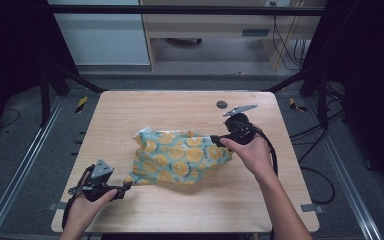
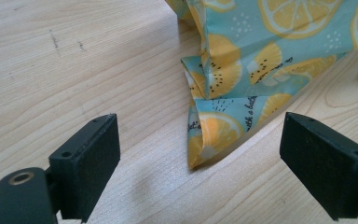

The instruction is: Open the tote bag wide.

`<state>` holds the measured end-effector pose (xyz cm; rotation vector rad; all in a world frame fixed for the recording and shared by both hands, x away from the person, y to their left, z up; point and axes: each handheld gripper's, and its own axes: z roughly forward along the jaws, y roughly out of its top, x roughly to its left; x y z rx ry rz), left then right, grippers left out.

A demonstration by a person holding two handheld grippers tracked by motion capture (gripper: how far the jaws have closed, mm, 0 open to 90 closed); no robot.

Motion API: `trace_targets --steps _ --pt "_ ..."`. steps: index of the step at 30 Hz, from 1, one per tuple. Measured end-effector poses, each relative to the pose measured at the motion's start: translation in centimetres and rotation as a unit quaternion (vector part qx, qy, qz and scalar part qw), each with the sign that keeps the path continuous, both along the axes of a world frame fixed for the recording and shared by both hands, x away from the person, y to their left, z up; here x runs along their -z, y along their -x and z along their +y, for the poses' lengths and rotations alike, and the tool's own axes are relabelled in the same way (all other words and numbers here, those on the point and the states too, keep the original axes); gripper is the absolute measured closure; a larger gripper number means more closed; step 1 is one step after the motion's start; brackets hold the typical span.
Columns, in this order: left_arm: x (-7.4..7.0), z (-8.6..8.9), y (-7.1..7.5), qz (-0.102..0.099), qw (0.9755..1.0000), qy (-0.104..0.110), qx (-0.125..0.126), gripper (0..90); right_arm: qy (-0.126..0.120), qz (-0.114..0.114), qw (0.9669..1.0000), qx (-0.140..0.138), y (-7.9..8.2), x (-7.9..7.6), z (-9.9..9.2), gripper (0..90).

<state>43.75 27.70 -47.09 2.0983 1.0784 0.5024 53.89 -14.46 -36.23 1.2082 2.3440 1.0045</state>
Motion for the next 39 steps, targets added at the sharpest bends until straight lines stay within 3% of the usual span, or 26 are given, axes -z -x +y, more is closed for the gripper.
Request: trace_targets --steps 7,10,14,16,20,26,33,39 --pt "-0.1 0.1 0.0 -0.001 1.0 0.001 -0.001 12.2 0.014 0.02 0.9995 -0.018 -0.4 1.2 1.3 36.9" --pt "0.0 -0.1 0.0 0.001 1.0 -0.002 0.003 12.3 0.02 0.026 0.999 -0.029 -0.3 1.7 1.5 51.6" --pt "0.0 -0.1 0.0 0.0 1.0 -0.001 0.002 12.3 0.023 0.023 0.9982 -0.05 -0.2 2.0 1.8 81.3" --pt "0.0 0.0 0.0 -0.002 1.0 -0.001 0.001 12.4 0.018 0.015 0.9984 -0.051 -0.2 1.8 1.8 90.0" --pt "-0.1 0.2 0.0 -0.003 1.0 -0.002 -0.001 12.5 0.015 -0.005 0.9989 -0.044 -0.2 1.0 2.1 90.0" --pt "-0.3 0.5 0.0 -0.007 0.9999 -0.002 -0.008 13.0 -0.023 -0.051 0.9969 -0.055 1.3 -1.3 2.9 90.0" --pt "-0.4 0.7 0.0 -0.009 0.9998 -0.006 -0.014 14.0 -0.059 -0.106 0.9885 -0.089 4.5 -4.4 4.1 90.0" --pt "-1.6 1.2 -0.3 -0.022 0.9995 0.0 -0.02 17.5 -0.089 -0.126 0.9806 -0.121 7.9 -4.8 4.3 90.0"
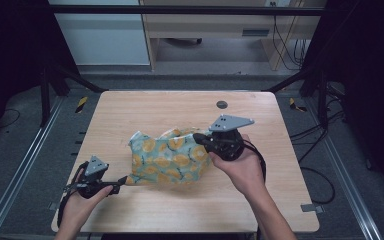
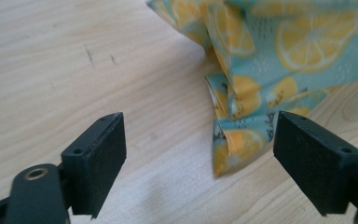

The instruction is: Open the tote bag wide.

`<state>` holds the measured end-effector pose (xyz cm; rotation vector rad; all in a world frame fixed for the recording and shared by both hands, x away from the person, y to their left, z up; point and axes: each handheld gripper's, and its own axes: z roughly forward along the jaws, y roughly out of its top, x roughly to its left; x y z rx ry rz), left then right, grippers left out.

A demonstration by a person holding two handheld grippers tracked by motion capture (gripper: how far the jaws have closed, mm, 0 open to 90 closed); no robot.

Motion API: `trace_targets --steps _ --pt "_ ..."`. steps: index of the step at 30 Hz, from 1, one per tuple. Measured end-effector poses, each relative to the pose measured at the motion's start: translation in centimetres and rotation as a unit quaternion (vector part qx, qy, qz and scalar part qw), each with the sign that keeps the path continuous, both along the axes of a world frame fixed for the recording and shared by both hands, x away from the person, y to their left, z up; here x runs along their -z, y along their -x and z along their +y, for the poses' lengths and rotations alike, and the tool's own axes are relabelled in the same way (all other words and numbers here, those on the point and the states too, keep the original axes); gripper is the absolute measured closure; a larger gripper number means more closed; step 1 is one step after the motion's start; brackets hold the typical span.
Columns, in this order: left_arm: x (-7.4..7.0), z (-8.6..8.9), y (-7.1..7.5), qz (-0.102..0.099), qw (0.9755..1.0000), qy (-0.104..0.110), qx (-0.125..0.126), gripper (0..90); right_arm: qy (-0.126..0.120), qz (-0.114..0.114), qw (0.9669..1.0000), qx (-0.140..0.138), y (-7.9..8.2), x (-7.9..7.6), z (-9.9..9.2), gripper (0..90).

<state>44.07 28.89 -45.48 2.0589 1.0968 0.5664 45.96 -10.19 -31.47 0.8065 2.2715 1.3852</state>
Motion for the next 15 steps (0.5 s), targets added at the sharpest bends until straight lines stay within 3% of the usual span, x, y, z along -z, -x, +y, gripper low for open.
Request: trace_targets --steps 6,15 --pt "-2.2 0.5 -1.1 -0.014 0.9999 -0.004 0.001 24.4 -0.017 0.002 0.9996 -0.023 2.2 1.5 0.0 90.0" --pt "-5.0 -0.7 -2.1 -0.027 0.9991 -0.018 0.026 30.7 -0.005 0.023 0.9987 -0.046 4.8 4.5 0.5 90.0"
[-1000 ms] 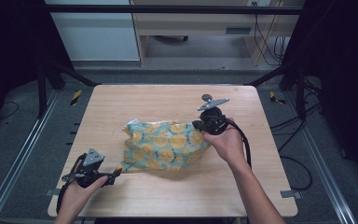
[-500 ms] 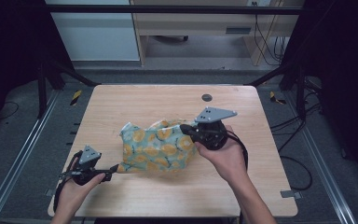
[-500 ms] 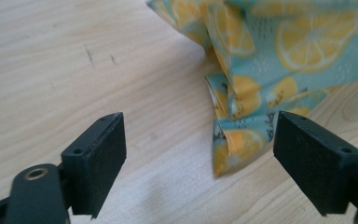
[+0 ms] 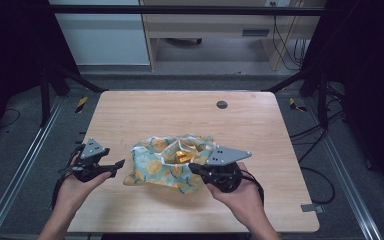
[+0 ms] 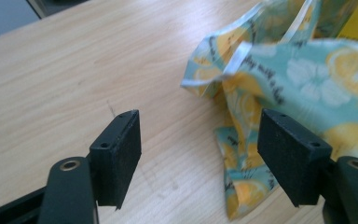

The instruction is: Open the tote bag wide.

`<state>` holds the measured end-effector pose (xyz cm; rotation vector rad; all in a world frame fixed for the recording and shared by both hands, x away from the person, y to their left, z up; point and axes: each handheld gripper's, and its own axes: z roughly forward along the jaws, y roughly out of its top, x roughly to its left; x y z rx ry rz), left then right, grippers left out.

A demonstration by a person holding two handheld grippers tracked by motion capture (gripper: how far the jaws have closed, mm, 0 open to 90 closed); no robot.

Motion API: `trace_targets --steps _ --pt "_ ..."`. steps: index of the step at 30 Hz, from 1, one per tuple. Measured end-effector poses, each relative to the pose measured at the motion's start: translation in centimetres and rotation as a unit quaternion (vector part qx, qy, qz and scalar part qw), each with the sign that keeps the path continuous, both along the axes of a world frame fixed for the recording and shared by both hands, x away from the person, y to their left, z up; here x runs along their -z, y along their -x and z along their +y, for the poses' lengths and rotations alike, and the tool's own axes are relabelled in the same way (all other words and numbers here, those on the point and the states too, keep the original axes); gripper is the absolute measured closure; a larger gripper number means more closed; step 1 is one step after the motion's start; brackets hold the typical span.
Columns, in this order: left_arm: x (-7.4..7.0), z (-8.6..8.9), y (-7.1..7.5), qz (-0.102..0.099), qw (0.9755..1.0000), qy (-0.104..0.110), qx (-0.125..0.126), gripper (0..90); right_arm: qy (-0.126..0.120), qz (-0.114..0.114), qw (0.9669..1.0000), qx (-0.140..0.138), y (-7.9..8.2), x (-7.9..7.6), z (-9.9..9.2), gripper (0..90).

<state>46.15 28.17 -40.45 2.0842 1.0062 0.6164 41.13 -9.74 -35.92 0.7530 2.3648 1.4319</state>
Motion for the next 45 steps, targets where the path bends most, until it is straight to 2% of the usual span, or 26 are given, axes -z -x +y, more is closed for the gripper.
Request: trace_targets --steps 7,9,16,19,29,34,37,40,42,45 --pt "-1.5 -1.8 -0.4 -0.011 0.9996 -0.01 0.023 34.7 0.009 0.012 0.9999 -0.006 0.6 1.5 0.1 90.0" --pt "-2.2 -2.7 -0.9 -0.013 0.9991 -0.013 0.037 35.4 0.011 0.014 0.9998 -0.006 0.6 1.8 0.0 90.0" --pt "-3.0 -5.3 -2.0 -0.004 0.9971 -0.015 0.074 35.3 0.014 0.022 0.9996 -0.005 0.7 2.6 -0.2 90.0" --pt "-3.1 -6.4 -2.7 0.001 0.9956 -0.026 0.09 34.7 0.011 0.024 0.9996 -0.005 0.7 2.8 -0.4 90.0" --pt "-2.5 -9.4 -5.1 0.031 0.9911 -0.019 0.128 34.4 0.007 0.029 0.9996 -0.003 0.7 3.1 -0.8 90.0" --pt "-1.7 -10.9 -6.0 0.051 0.9866 -0.038 0.15 35.3 0.007 0.03 0.9995 -0.002 0.7 3.3 -1.0 90.0" --pt "-1.3 -11.5 -6.5 0.062 0.9848 -0.036 0.158 36.2 0.007 0.032 0.9995 -0.003 0.7 3.4 -1.0 90.0" --pt "-0.7 -12.3 -7.2 0.072 0.9826 -0.048 0.164 37.6 0.007 0.033 0.9994 -0.003 0.7 3.5 -1.0 90.0" --pt "-0.4 -12.7 -7.5 0.077 0.9821 -0.051 0.164 38.8 0.006 0.033 0.9994 -0.004 0.7 3.5 -1.0 90.0" --pt "-0.1 -13.1 -7.9 0.086 0.9789 -0.063 0.174 42.5 0.002 0.033 0.9994 -0.004 0.7 3.5 -1.1 90.0"
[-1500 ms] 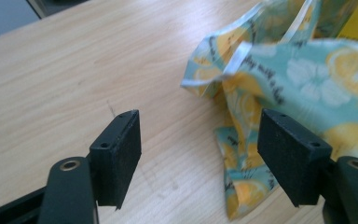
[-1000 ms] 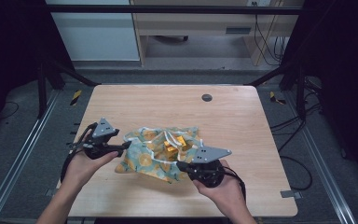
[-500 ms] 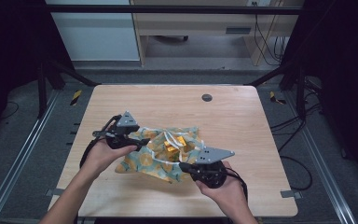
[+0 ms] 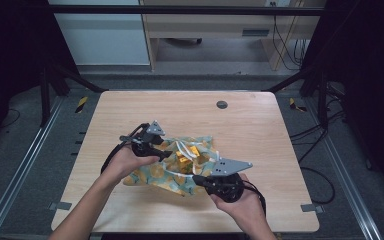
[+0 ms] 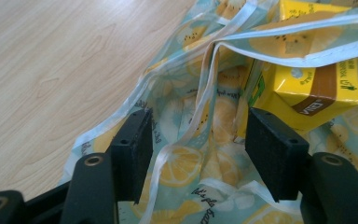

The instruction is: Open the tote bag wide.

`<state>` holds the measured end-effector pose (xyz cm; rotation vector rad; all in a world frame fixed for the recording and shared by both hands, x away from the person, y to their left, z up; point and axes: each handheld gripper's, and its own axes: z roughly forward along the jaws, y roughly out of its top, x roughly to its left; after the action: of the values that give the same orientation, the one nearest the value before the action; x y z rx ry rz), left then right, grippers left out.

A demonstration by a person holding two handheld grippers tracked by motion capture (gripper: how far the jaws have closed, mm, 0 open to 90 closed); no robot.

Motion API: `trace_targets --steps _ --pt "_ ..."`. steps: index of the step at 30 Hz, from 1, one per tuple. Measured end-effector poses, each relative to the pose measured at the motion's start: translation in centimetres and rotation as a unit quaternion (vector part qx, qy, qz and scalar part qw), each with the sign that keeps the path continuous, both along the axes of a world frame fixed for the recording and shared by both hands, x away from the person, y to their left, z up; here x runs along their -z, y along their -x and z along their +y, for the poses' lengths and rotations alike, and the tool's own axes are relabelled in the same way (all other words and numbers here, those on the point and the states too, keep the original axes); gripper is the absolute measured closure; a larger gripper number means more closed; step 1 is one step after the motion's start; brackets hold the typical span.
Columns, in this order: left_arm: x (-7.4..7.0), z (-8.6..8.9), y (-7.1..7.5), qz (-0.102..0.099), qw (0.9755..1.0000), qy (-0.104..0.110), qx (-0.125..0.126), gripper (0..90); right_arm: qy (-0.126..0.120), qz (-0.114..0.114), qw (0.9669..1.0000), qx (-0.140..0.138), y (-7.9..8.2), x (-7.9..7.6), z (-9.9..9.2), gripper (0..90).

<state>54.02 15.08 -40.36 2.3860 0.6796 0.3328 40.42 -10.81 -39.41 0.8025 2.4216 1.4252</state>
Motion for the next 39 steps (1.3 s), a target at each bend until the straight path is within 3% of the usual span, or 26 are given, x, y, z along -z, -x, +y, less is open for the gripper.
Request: trace_targets --steps 5,11,18,24,32,33,39 --pt "0.4 -0.4 -0.8 0.006 0.9999 -0.004 0.008 48.5 0.001 0.002 1.0 0.001 0.0 0.2 -0.2 90.0" --pt "0.9 -1.3 -1.2 0.004 0.9994 -0.026 0.022 56.1 0.0 0.006 1.0 0.003 0.1 0.4 -0.5 90.0" --pt "1.1 -1.8 -1.1 0.009 0.999 -0.031 0.032 75.1 -0.001 0.005 1.0 0.005 0.1 0.3 -0.9 90.0" --pt "0.1 -1.4 -1.0 0.012 0.9996 -0.004 0.027 89.0 0.001 0.006 1.0 0.006 0.1 0.5 -1.0 90.0" --pt "-2.2 -0.5 -0.1 -0.003 0.9993 0.028 0.023 90.0 0.005 0.005 0.9999 0.013 -0.1 0.7 -1.0 90.0" --pt "-2.9 -0.1 0.6 -0.01 0.9982 0.055 0.018 90.0 0.006 0.006 0.9999 0.015 -0.1 0.8 -1.0 90.0" --pt "-4.0 1.1 2.4 -0.025 0.9967 0.076 0.015 90.0 0.017 0.004 0.9995 0.025 -0.2 1.2 -1.4 90.0"
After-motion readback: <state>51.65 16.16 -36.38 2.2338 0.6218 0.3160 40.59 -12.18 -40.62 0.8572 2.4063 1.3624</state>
